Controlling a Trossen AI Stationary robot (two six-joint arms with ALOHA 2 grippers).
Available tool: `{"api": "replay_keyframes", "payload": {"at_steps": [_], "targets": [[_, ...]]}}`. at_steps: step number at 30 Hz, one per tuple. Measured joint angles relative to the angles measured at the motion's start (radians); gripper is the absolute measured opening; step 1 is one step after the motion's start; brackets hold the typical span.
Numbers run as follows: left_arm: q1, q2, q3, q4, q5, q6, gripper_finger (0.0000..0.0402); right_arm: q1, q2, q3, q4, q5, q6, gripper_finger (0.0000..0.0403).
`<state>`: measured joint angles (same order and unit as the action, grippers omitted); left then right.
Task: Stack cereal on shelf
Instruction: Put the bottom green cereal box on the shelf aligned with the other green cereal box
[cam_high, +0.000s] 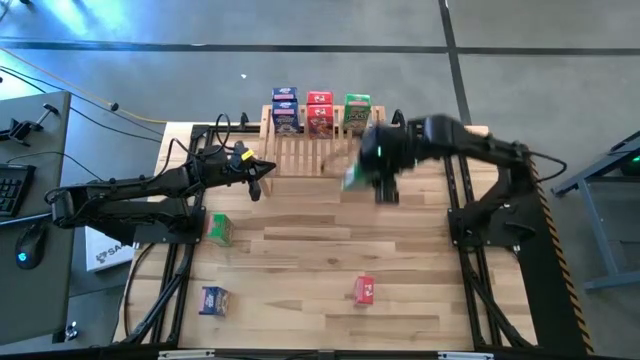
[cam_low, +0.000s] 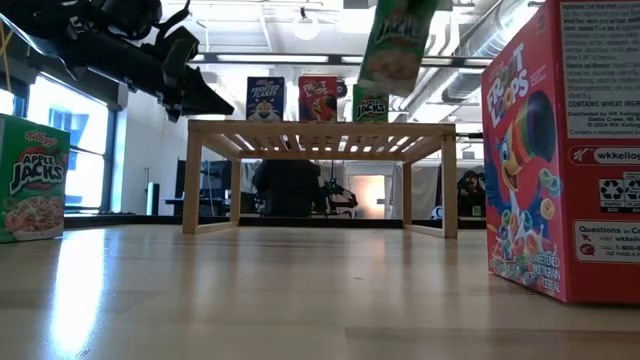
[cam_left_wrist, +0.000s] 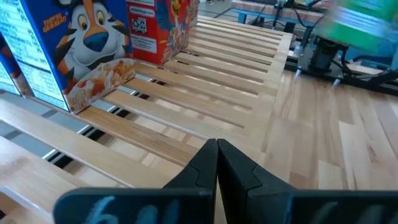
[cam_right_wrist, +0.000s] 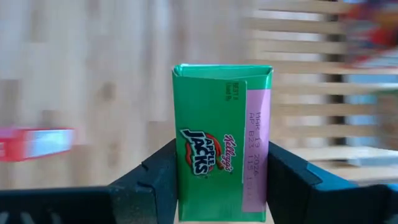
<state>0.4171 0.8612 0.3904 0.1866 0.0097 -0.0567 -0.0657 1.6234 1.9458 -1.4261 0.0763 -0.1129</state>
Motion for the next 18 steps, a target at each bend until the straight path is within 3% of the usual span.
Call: {"api": "replay_keyframes", "payload": {"at_steps": [8, 18], "targets": [[0.0, 0.0, 0.0, 0.001, 0.0, 0.007, 0.0001, -0.291, 0.006, 0.017, 0.003, -0.057, -0.237, 0.0174], [0.0, 0.0, 0.0, 0.027, 0.0, -0.002, 0.0001, -0.373, 0.087, 0.017, 0.033, -0.112, -0.341, 0.0174]]}}
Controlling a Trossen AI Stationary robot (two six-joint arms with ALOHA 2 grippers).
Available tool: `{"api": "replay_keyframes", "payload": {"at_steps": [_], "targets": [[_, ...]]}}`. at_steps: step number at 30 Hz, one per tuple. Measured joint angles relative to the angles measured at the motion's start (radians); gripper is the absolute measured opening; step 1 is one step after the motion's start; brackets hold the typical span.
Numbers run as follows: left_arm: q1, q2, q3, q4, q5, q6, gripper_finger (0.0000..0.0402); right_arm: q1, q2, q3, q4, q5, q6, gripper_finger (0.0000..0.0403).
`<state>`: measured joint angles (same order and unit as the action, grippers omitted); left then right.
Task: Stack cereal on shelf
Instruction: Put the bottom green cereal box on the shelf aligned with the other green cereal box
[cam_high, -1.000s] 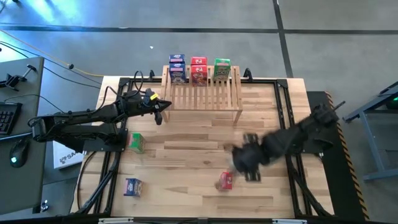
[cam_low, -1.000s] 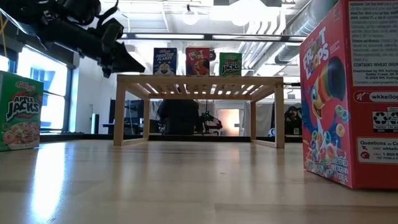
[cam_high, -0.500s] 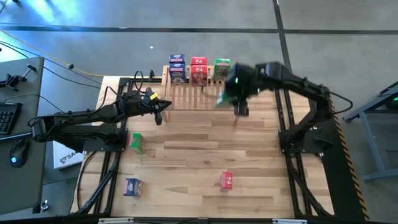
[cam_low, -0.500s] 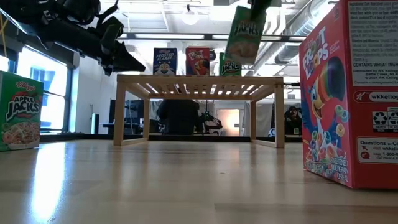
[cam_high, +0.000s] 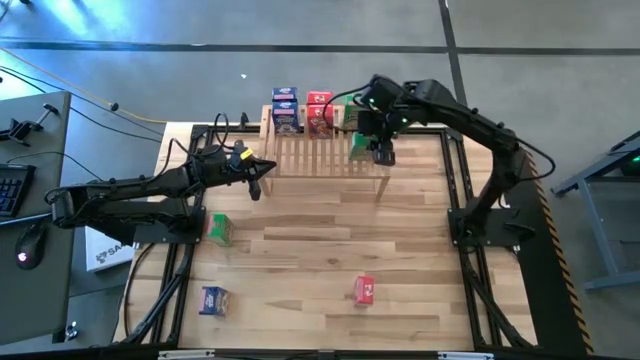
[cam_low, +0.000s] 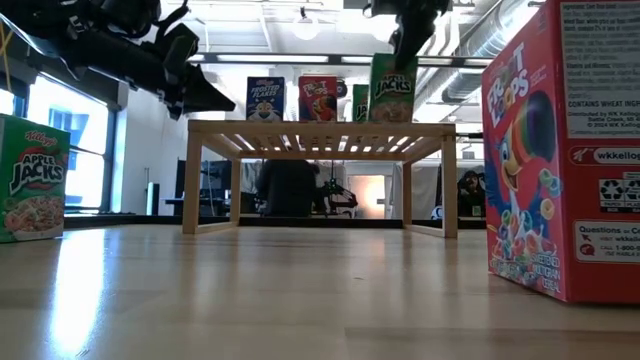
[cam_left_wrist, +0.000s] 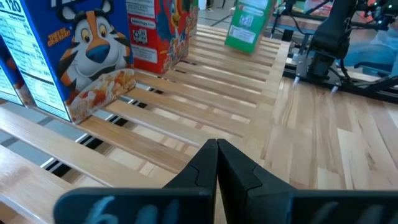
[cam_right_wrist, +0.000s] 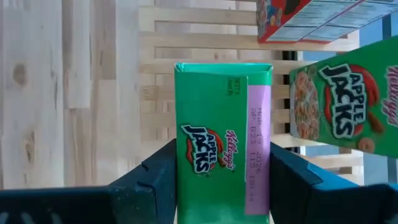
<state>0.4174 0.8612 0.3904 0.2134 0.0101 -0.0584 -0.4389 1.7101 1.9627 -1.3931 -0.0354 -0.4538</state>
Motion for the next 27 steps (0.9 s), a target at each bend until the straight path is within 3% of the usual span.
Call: {"api": "replay_keyframes", "payload": {"at_steps": [8, 19, 27], "targets": [[0.0, 0.0, 0.0, 0.002, 0.002, -0.009, 0.0001, 0.0, 0.012, 0.0, 0.097, 0.054, -0.019, 0.0178], [0.0, 0.0, 0.0, -0.002, 0.003, -0.008, 0.0001, 0.001, 0.012, 0.0, 0.222, 0.065, -0.003, 0.0238], [0.0, 0.0, 0.0, -0.006, 0.002, 0.009, 0.0001, 0.055, -0.011, 0.097, 0.226, 0.166, -0.034, 0.022]]}}
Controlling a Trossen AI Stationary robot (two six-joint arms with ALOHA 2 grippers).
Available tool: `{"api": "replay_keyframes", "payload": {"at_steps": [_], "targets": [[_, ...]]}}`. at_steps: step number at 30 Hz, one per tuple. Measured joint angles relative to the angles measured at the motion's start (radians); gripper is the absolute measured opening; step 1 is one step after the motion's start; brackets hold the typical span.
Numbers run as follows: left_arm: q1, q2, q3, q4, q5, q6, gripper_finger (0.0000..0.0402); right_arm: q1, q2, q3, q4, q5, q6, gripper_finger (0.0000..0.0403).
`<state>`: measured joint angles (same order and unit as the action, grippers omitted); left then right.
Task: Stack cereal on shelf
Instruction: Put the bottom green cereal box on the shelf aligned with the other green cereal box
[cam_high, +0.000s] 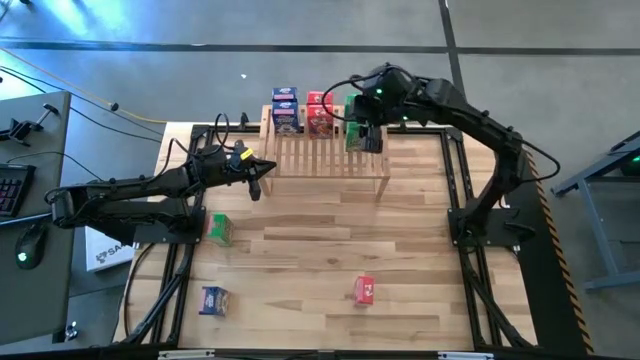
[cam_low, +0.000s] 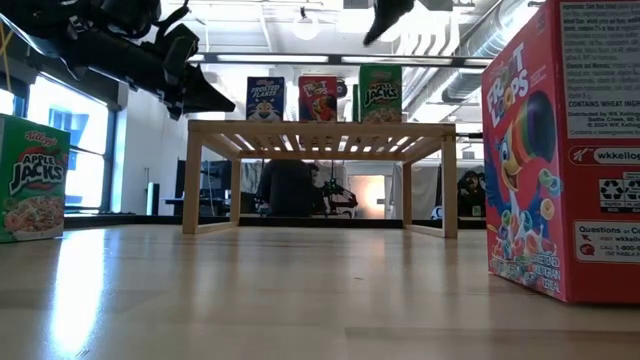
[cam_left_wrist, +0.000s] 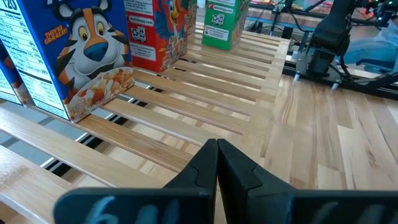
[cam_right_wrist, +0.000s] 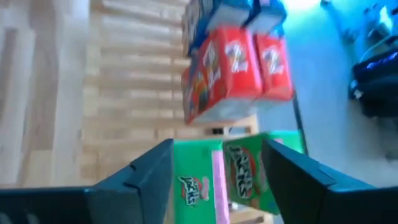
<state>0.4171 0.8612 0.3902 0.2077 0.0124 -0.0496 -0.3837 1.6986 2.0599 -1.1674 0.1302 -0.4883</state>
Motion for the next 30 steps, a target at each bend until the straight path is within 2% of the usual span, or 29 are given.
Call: {"api": "replay_keyframes", "payload": {"at_steps": [3, 6, 9, 12, 17, 22, 25, 30], "targets": [[0.0, 0.0, 0.0, 0.0, 0.0, 0.001, 0.0001, 0.028, -0.01, 0.048, -0.044, 0.001, 0.021, 0.0183], [0.0, 0.0, 0.0, 0.0, 0.0, 0.001, 0.0001, 0.042, -0.047, 0.043, -0.101, -0.001, 0.06, 0.0128], [0.0, 0.0, 0.0, 0.0, 0.0, 0.002, 0.0001, 0.041, -0.102, -0.045, -0.108, -0.003, 0.111, 0.0064], [0.0, 0.0, 0.0, 0.0, -0.001, 0.013, 0.0001, 0.044, -0.185, -0.216, -0.041, -0.01, 0.154, 0.0011], [0.0, 0.0, 0.0, 0.02, -0.003, 0.037, 0.0001, 0.075, -0.397, -0.631, 0.304, -0.014, 0.229, 0.0017], [0.0, 0.0, -0.001, 0.052, -0.002, 0.052, 0.0001, 0.073, -0.521, -1.006, 0.776, -0.026, 0.263, 0.0002], [0.0, 0.0, -0.001, 0.057, -0.002, 0.053, 0.0001, 0.046, -0.518, -1.142, 0.96, -0.027, 0.247, 0.0004], [0.0, 0.0, -0.001, 0.057, -0.002, 0.036, 0.0001, -0.02, -0.495, -1.232, 1.118, -0.035, 0.246, 0.0001]]}}
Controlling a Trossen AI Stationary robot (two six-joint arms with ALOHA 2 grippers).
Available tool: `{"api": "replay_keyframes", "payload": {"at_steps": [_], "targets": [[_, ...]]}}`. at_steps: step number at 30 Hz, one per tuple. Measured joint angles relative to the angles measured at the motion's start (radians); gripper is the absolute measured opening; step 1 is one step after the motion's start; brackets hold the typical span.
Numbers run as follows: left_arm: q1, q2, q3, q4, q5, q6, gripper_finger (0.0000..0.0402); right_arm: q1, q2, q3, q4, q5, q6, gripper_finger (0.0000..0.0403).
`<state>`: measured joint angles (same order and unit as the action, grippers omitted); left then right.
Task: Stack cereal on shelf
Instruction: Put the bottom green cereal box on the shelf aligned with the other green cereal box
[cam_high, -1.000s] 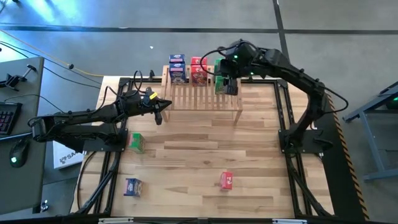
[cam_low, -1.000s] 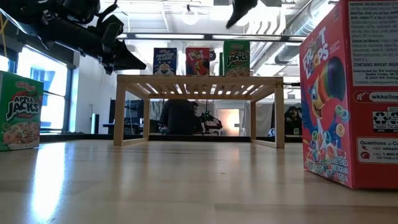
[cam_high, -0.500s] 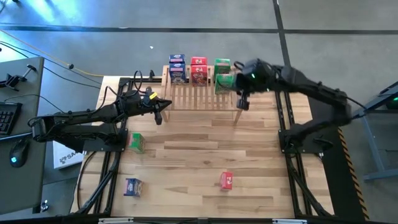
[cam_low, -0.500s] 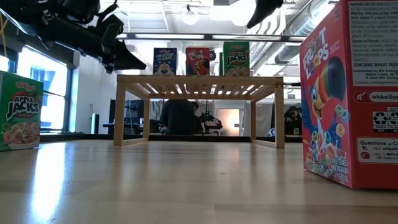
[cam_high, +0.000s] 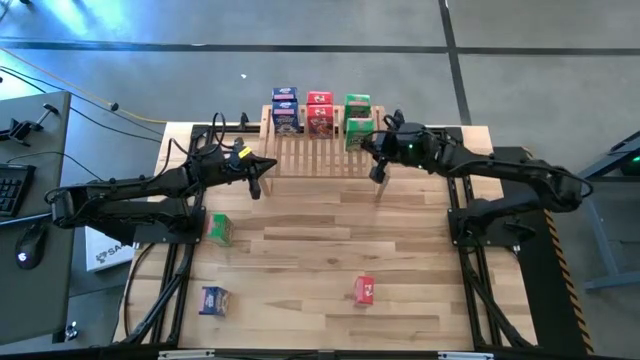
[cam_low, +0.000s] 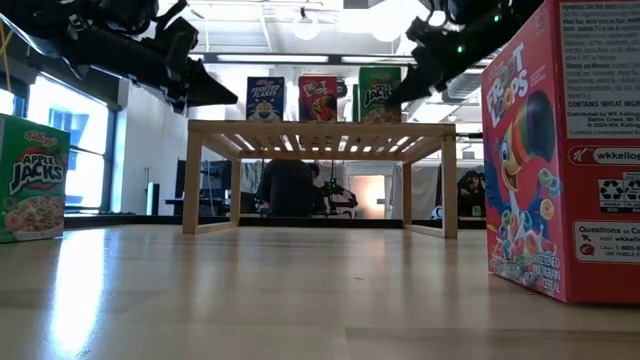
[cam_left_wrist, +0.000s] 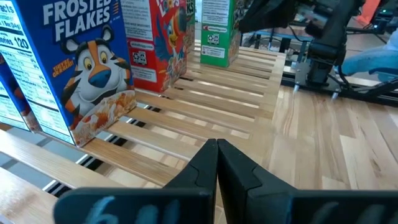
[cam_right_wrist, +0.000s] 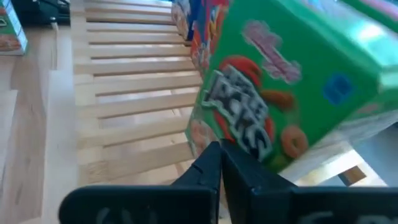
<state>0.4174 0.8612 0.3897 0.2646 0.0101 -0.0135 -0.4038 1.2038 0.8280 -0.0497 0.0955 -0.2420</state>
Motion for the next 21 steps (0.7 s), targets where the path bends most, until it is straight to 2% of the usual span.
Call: {"api": "replay_keyframes", "payload": {"at_steps": [8, 21], "targets": [[0.0, 0.0, 0.0, 0.005, 0.0, -0.001, 0.0001, -0.069, 0.064, -0.009, 0.084, -0.053, -0.026, 0.0], [0.0, 0.0, 0.0, 0.007, 0.001, -0.004, 0.0001, -0.081, 0.112, -0.009, 0.204, -0.099, -0.002, 0.0]]}}
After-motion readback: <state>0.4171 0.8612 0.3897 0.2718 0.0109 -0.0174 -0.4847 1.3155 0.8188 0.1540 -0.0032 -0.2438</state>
